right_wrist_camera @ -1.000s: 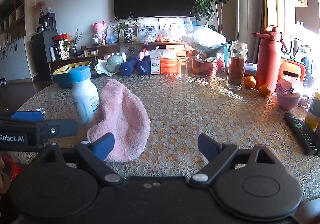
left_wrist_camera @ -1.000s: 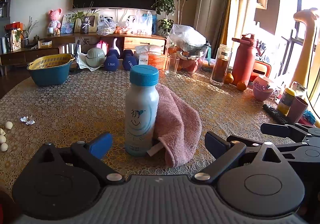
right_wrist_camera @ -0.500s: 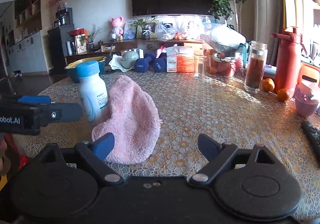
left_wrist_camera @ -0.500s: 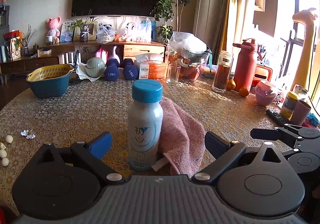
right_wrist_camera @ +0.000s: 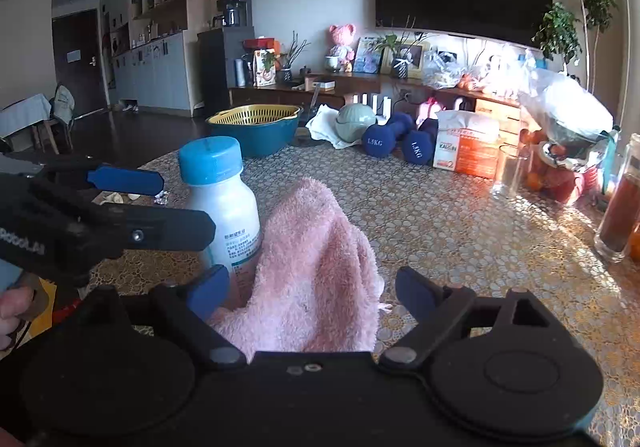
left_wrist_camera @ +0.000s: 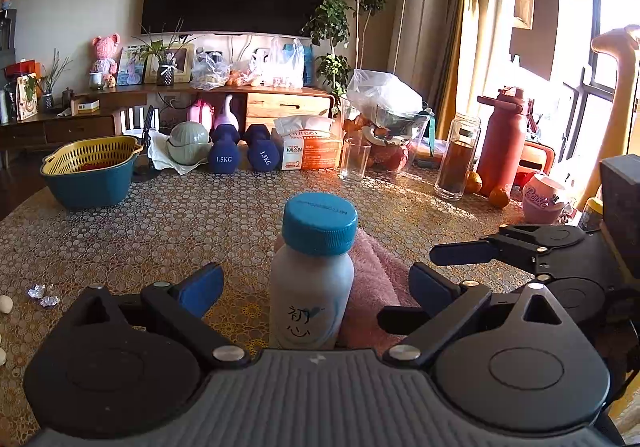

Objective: Organize objects
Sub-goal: 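Close the left tool on the white bottle while the right tool grasps the pink towel, then lift the pink towel with the right tool onto the bottle's blue cap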

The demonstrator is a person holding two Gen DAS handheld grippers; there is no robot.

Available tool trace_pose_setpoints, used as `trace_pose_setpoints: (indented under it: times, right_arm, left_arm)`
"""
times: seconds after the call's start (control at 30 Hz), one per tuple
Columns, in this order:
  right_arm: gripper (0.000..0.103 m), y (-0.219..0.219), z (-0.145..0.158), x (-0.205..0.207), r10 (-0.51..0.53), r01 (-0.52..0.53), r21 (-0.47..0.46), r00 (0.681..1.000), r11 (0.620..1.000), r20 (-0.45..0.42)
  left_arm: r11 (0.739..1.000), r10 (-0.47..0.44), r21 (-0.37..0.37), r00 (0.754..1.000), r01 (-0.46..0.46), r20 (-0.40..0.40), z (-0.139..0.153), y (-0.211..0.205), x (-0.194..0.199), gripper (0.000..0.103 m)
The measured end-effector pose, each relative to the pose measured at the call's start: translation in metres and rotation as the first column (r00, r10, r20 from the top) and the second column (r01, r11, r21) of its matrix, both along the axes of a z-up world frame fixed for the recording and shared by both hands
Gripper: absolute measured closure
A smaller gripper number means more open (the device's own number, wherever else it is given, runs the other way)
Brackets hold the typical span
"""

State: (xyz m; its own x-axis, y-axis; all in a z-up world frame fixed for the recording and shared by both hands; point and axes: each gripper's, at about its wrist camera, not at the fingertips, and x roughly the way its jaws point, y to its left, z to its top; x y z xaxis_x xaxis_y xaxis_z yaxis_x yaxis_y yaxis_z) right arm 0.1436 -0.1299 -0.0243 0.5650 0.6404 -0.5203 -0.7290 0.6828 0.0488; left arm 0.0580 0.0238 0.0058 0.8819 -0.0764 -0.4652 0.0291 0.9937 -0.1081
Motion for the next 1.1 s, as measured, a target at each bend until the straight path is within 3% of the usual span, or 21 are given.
trace_pose_setpoints:
  times: [0.2,0.37,0.5,0.6,0.8,0.87,0.9,0.93,1.0,1.1]
  right_arm:
    - [0.014,0.009,-0.013,0.022,0.073,-0.075,-0.058,0.997,0.996,-0.031]
    - [0.015,0.011,-0.021,0.030,0.129,-0.132,-0.064,0.991,0.989,-0.047]
    - [0.015,0.017,-0.027,0.037,0.152,-0.156,-0.081,0.987,0.984,-0.045]
    - [0.015,0.023,-0.034,0.042,0.162,-0.164,-0.125,0.986,0.979,-0.026]
    - [0.017,0.018,-0.041,0.055,0.177,-0.183,-0.083,0.981,0.980,-0.072]
    - [0.022,0.014,-0.042,0.060,0.176,-0.181,-0.045,0.979,0.982,-0.104]
    - [0.040,0.013,-0.043,0.061,0.175,-0.180,-0.028,0.977,0.983,-0.121]
    - [0.049,0.010,-0.043,0.064,0.189,-0.190,0.007,0.970,0.982,-0.156]
    - [0.053,0.008,-0.041,0.064,0.164,-0.161,0.030,0.972,0.986,-0.167]
    - [0.069,0.005,-0.035,0.061,0.132,-0.125,0.052,0.978,0.991,-0.164]
  left_arm:
    - [1.000,-0.023,0.015,0.999,0.023,-0.028,-0.008,0.001,0.016,0.004]
    - [0.999,-0.035,0.018,0.998,0.036,-0.051,-0.015,0.001,0.027,0.013]
    - [0.999,-0.046,0.007,0.996,0.047,-0.083,-0.022,0.003,0.034,0.034]
    - [0.999,-0.048,-0.001,0.994,0.048,-0.098,-0.026,0.004,0.036,0.044]
    - [0.999,-0.048,-0.011,0.994,0.047,-0.102,-0.029,0.011,0.036,0.051]
    - [0.999,-0.052,-0.006,0.994,0.052,-0.099,-0.030,0.010,0.035,0.051]
    - [0.999,-0.052,-0.004,0.994,0.052,-0.099,-0.029,0.010,0.036,0.051]
    - [0.999,-0.051,-0.003,0.994,0.051,-0.098,-0.029,0.010,0.036,0.051]
    - [0.999,-0.052,-0.002,0.994,0.052,-0.098,-0.029,0.009,0.036,0.051]
    - [0.999,-0.053,0.001,0.994,0.053,-0.098,-0.029,0.009,0.036,0.051]
